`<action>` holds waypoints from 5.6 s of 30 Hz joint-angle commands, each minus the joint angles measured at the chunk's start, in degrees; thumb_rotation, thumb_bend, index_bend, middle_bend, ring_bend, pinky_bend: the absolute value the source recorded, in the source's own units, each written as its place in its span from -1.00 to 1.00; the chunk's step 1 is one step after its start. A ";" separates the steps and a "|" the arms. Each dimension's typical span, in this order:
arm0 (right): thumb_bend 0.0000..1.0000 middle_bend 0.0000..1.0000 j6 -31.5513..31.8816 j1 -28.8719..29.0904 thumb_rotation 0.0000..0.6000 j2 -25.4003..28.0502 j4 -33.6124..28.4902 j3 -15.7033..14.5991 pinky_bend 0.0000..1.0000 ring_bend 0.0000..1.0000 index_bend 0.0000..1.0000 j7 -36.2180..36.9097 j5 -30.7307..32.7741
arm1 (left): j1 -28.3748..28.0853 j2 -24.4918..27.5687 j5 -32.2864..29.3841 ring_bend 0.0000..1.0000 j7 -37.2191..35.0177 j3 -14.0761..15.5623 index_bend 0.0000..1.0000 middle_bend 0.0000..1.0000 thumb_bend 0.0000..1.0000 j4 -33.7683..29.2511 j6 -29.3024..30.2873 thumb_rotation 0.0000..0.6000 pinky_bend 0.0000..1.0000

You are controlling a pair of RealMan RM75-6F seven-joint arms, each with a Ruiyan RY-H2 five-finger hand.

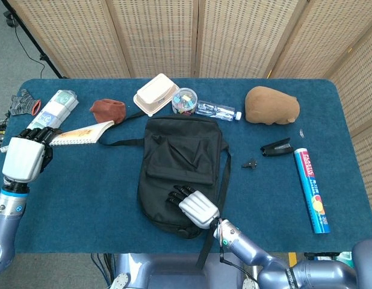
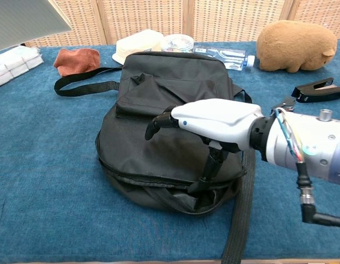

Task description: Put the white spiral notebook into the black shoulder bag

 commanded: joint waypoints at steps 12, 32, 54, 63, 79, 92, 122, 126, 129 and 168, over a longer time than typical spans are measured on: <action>-0.39 -0.58 3.44 1.18 1.00 -1.69 2.02 -2.04 -0.68 -0.78 -0.50 -4.45 2.21 | 0.37 -0.27 -0.21 0.00 -1.55 0.18 0.48 0.39 0.81 1.52 0.26 1.00 0.33; 0.53 0.01 6.87 -0.90 1.00 0.51 1.96 -2.21 0.00 -0.18 0.06 5.13 -0.31 | 0.69 -2.42 4.23 0.00 -8.70 1.52 0.48 0.39 0.81 7.35 4.97 1.00 0.34; 0.63 0.13 1.37 -0.08 1.00 7.50 -1.19 10.43 0.06 -0.10 0.20 25.66 18.38 | 0.49 -14.58 14.24 0.03 -33.08 3.30 0.53 0.41 0.80 30.00 28.85 1.00 0.36; 0.75 0.15 -5.65 2.39 1.00 12.15 -1.75 13.73 0.06 -0.08 0.23 30.67 28.17 | -0.86 -19.83 17.94 0.07 -39.50 4.15 0.59 0.45 0.80 34.64 40.07 1.00 0.37; 0.79 0.18 -22.98 9.15 1.00 19.39 2.49 12.92 0.06 -0.05 0.25 38.14 36.66 | -8.58 -27.96 38.55 0.08 -33.64 1.12 0.60 0.46 0.79 39.51 41.90 1.00 0.38; 0.80 0.18 -28.98 12.15 1.00 22.35 5.67 11.90 0.06 -0.05 0.26 44.05 36.76 | -17.77 -34.71 37.64 0.07 -34.53 6.11 0.60 0.46 0.79 44.81 41.48 1.00 0.38; 0.82 0.19 -31.24 12.37 1.00 26.73 2.32 12.64 0.07 -0.04 0.27 50.94 31.45 | -22.94 -46.56 32.09 0.07 -39.75 19.66 0.60 0.46 0.76 65.81 20.02 1.00 0.38; 0.83 0.20 -30.76 13.40 1.00 27.00 1.54 12.07 0.07 -0.04 0.27 50.98 31.45 | -23.84 -45.70 32.15 0.07 -38.65 21.83 0.60 0.46 0.76 66.61 14.80 1.00 0.38; 0.83 0.20 -30.20 14.35 1.00 27.18 0.92 11.43 0.08 -0.04 0.27 50.85 31.60 | -24.83 -44.99 32.36 0.07 -37.33 23.55 0.60 0.46 0.75 66.82 11.95 1.00 0.38; 0.84 0.21 -28.08 16.82 1.00 28.53 -0.82 8.45 0.09 -0.02 0.28 52.92 31.27 | -27.91 -43.20 20.24 -0.17 -20.70 23.11 0.30 0.04 0.64 66.67 -13.00 1.00 0.38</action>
